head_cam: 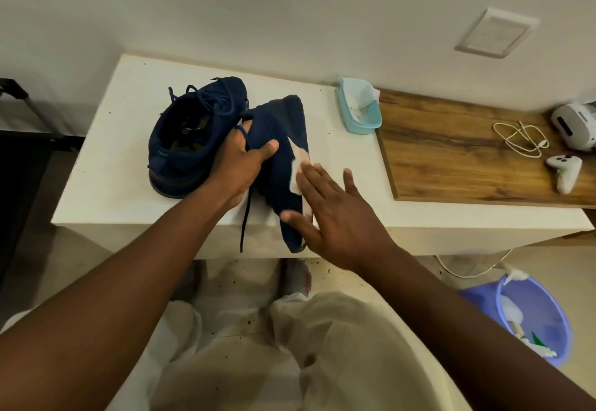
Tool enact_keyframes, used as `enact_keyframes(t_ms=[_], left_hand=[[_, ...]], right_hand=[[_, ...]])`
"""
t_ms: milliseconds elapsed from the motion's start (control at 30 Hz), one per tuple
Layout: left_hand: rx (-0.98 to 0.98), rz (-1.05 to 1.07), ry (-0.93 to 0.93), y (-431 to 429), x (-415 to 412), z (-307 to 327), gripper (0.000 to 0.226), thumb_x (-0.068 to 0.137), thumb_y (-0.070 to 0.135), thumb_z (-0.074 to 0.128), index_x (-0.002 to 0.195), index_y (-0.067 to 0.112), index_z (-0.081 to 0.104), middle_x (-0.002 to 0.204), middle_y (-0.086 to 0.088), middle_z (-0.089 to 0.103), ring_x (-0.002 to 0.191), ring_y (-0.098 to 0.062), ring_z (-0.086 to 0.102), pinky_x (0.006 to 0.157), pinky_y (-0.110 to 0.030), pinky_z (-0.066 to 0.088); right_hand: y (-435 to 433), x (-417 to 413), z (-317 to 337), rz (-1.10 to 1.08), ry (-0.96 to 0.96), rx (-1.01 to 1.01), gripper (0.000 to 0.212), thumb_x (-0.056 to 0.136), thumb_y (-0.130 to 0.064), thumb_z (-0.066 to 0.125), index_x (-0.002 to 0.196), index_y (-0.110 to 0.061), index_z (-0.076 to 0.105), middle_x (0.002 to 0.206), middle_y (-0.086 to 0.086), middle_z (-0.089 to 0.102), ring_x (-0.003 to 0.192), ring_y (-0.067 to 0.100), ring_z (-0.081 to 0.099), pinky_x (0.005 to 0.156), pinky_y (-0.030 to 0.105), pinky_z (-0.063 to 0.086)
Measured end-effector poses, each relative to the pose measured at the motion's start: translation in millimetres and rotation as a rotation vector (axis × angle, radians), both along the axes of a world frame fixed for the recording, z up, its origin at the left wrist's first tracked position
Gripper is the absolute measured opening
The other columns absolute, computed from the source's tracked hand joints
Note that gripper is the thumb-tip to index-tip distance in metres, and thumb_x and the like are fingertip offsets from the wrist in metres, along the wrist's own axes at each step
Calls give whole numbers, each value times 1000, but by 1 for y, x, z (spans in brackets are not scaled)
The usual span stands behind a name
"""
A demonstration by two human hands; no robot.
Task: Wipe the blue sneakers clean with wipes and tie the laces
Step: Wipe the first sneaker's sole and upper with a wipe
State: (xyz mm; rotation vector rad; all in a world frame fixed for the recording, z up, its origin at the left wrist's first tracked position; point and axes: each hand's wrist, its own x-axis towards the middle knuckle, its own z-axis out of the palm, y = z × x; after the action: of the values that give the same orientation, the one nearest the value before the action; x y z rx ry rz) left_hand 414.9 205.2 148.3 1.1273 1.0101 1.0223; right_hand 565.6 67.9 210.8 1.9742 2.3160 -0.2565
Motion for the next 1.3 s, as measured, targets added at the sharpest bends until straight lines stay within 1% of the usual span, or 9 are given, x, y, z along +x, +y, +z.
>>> enact_keyframes(t_ms=[133,267,367,500,600,867,1033,1167,1300], left_hand=[[-34,13,1,2,0,-4,39,94,6,68,128,23,62,120,3,72,113,-11,68,100,-38,55],[-35,-22,-6,3,3,-5,44,95,5,68,135,19,59,122,4,71,114,-10,67,98,-34,56],[-45,-3,23,5,-1,-7,45,92,9,71,134,21,60,123,5,71,116,-12,67,100,-40,55],[-59,6,3,5,-2,-8,36,93,8,70,123,27,64,119,4,73,111,-11,69,98,-39,57],[-75,7,-8,5,-1,-7,34,93,10,71,120,29,65,116,5,74,108,-11,69,97,-39,57],[-85,7,-4,5,-2,-7,38,87,16,78,122,21,66,114,5,75,108,-11,70,96,-40,58],[-89,-3,-1,6,-3,-8,41,85,19,79,123,23,66,116,4,74,109,-13,70,96,-42,58],[-97,3,16,7,-4,-9,45,83,23,81,125,25,65,116,7,73,109,-12,69,95,-41,58],[-89,9,10,6,-3,-7,49,85,20,81,130,23,62,119,7,72,110,-11,69,95,-40,59]], right_hand=[[-56,21,-11,-1,-65,-86,71,102,-64,12,159,-23,5,164,-5,-7,152,11,-13,123,46,-12],[-48,14,-8,-141,143,-82,69,103,-60,21,159,-24,2,165,-8,0,150,11,-3,125,41,12],[-36,-5,-4,-250,354,38,60,104,-47,41,157,-24,25,159,-6,35,142,16,40,111,25,31],[-29,2,5,-282,560,311,33,93,-18,70,126,-22,68,127,-6,68,113,6,64,100,34,53],[-20,14,28,-396,698,428,22,91,-11,71,109,-23,74,103,-12,72,93,2,67,83,22,57],[30,18,53,-851,1535,362,22,92,-1,65,108,-13,74,127,4,63,110,21,66,76,37,62],[43,11,6,-748,893,312,23,98,-8,57,104,-20,75,105,-7,72,99,11,67,92,36,58],[26,3,3,-368,438,264,34,104,-23,48,136,-19,58,140,0,59,125,14,53,106,21,37],[-1,-10,-1,-118,122,127,54,106,-32,37,157,-19,26,165,-1,17,153,18,12,125,44,12]])
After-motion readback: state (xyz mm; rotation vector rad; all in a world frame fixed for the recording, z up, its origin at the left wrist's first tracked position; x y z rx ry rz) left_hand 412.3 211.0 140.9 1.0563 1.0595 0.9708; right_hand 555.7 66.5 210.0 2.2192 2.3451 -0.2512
